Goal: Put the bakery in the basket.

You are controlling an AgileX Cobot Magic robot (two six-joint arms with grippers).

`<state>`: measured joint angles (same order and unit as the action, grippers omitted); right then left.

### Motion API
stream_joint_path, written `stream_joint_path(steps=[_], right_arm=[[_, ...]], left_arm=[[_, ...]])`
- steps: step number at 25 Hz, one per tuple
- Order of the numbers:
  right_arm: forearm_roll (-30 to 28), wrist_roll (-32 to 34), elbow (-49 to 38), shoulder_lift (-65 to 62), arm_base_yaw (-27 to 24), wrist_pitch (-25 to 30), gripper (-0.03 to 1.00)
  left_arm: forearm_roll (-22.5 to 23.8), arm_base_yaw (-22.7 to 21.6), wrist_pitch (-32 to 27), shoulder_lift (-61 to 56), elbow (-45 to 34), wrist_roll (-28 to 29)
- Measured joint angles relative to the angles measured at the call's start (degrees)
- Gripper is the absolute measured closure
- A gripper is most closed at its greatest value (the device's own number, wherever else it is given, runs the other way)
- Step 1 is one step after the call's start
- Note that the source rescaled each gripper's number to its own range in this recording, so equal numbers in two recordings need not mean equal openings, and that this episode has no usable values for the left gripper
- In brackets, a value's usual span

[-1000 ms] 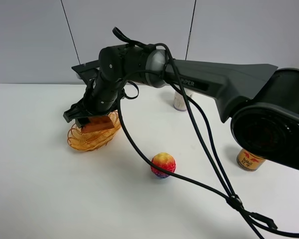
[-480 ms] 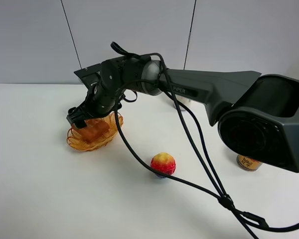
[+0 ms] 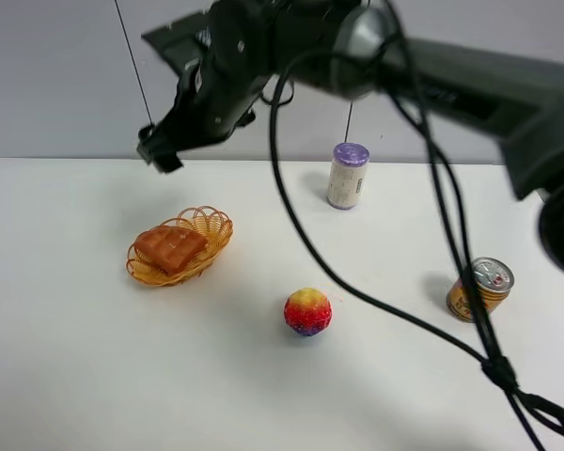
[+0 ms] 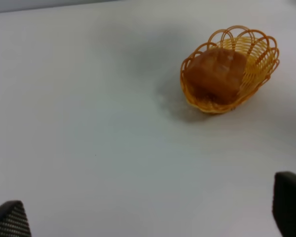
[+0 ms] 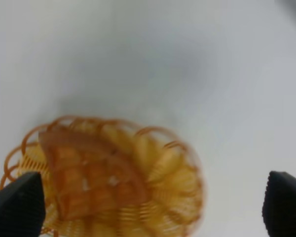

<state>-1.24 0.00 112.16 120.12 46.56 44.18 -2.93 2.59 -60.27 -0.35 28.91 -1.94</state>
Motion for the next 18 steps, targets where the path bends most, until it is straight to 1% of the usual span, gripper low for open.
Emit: stream_joint_path(steps=[2,4,5,7,9,11,14,16,17,18], right_arm=[[-1.17,0.0,0.0,-5.37,-1.39,1.23,0.3],[-2.66,0.0,0.0,-9.72,-3.5,3.77,0.3],[-3.43,0.0,0.0,-12.63,-5.12,5.13,0.3],[-4.58,0.0,0.0,-16.99,-9.08,9.58,0.3],[-5.68,0.0,-0.08,-21.62,-14.6,13.87,0.3],[-6.31,1.18,-1.92,-26.48,-20.53,16.1,0.3],[-6.73,2.5,-7.64,-36.04,-30.79,16.16,0.3],[-6.78,2.55,-13.94,-43.35,-36.24,15.7,0.3],[-6.78,2.62,-17.68,-47.48,-39.88,14.84,0.3],[-6.73,2.68,-20.98,-51.75,-42.3,14.02,0.3]], left_arm=[[0.0,0.0,0.0,0.0,0.0,0.0],[0.0,0.0,0.0,0.0,0.0,0.0],[0.0,0.0,0.0,0.0,0.0,0.0],[0.0,0.0,0.0,0.0,0.0,0.0],[0.0,0.0,0.0,0.0,0.0,0.0],[0.0,0.0,0.0,0.0,0.0,0.0],[0.0,0.0,0.0,0.0,0.0,0.0],[0.0,0.0,0.0,0.0,0.0,0.0],[0.0,0.0,0.0,0.0,0.0,0.0],[0.0,0.0,0.0,0.0,0.0,0.0]])
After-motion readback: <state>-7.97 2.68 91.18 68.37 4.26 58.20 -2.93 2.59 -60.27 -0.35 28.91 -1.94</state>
